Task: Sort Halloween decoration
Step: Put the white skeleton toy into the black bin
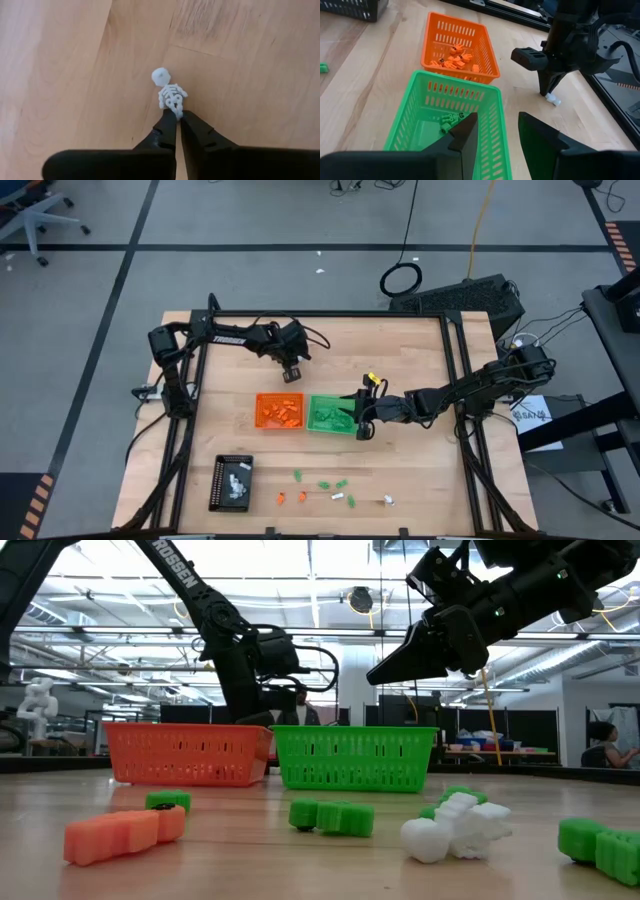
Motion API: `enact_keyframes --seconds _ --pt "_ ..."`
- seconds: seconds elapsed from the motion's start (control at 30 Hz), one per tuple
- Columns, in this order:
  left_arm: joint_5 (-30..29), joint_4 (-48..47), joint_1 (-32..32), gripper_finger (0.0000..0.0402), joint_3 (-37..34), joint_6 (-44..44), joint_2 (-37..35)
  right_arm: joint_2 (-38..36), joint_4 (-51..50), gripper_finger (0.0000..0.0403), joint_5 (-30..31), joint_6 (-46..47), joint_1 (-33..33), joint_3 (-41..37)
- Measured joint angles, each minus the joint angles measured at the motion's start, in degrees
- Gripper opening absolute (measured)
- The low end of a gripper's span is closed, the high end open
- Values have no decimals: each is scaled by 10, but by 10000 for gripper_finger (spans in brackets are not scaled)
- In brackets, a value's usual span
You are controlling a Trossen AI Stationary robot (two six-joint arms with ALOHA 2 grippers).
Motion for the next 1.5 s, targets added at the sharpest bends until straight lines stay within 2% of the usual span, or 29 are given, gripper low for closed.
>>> enact_keyframes --seconds 0.23,0.4,0.63,0.83,1.13,1.3,1.5 --pt "-7 -10 -14 8 0 -1 -8 0 -2 128 0 8 0 0" --pt "-11 -51 -42 8 -4 -14 -58 0 -4 128 0 11 0 0" --pt "-15 -118 -114 8 -14 -43 -183 0 -5 128 -8 24 0 0" --pt "-14 -75 -177 8 -82 -50 -331 0 -5 128 -17 28 1 0" --pt "-6 16 -230 8 -197 -96 -553 0 6 128 -30 29 9 0" --pt "-2 39 -257 8 -235 -105 -611 0 21 128 -30 30 13 0" --pt "9 61 -285 8 -257 -105 -634 0 25 128 -30 46 16 0"
